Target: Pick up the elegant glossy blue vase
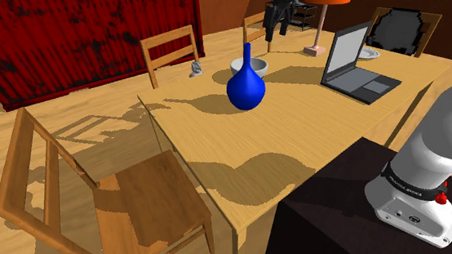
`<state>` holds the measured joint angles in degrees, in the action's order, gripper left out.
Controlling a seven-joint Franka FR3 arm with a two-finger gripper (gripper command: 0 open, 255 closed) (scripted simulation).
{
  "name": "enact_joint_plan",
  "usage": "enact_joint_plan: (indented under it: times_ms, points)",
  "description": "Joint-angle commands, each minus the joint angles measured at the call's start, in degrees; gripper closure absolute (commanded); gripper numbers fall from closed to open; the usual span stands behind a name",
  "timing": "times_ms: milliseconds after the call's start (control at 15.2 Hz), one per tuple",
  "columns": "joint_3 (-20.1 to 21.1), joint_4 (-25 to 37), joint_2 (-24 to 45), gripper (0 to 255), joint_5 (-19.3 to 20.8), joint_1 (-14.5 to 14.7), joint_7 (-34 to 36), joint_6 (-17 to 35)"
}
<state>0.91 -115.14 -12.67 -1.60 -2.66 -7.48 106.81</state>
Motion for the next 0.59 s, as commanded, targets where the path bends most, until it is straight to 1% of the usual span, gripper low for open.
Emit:
enact_joint_plan:
  times_ms: [0,264,528]
  points:
    - [0.00,3.03,4.25,0,0.12,-0.06,0.10,1.70]
    - [-0.31,10.58,12.66,0,0.32,-0.35,-0.19,3.42]
    - [-0.57,19.67,21.40,0,0.43,-0.66,-0.45,3.93]
